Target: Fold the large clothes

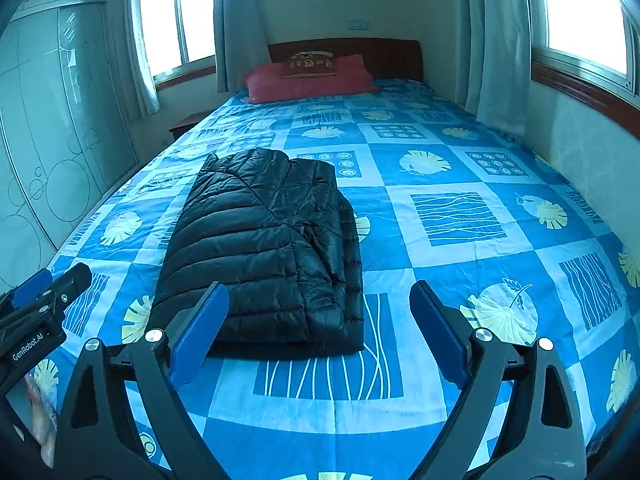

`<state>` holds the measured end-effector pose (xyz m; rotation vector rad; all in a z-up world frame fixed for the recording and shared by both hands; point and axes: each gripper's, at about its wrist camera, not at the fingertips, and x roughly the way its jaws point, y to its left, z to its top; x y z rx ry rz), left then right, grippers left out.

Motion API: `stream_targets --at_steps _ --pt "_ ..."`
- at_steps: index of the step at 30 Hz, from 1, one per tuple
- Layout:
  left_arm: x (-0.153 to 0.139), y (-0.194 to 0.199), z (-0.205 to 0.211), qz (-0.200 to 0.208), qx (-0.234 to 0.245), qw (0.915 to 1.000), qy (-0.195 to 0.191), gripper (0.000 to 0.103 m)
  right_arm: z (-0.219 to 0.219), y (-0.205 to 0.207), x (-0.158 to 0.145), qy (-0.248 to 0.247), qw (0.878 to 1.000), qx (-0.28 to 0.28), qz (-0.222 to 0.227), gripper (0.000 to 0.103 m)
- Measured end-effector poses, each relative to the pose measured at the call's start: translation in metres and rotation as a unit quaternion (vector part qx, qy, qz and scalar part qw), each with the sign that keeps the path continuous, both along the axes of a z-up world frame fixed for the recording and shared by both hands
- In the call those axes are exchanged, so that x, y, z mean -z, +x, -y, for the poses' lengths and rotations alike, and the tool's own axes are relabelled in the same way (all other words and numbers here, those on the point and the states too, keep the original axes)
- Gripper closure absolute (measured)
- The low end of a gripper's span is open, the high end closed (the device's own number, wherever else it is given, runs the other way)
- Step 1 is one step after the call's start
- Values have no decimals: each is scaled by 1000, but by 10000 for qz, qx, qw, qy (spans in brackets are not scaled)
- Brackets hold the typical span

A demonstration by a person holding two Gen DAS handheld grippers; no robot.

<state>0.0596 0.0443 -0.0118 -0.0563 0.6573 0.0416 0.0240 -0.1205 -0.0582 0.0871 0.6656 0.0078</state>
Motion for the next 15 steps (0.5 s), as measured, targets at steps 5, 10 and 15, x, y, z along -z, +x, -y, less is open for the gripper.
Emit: stream_targets --at_steps 5,10,15 --pt "-2 -5 1 51 -2 10000 16 21 -3 -4 -2 -16 10000 -20 36 11" --pt "-2 -7 1 56 1 10000 -10 21 -5 -6 -3 -5 10000 -24 60 11" --pt "-2 -9 1 61 5 10000 -10 21 -5 -6 -3 1 10000 -35 61 11"
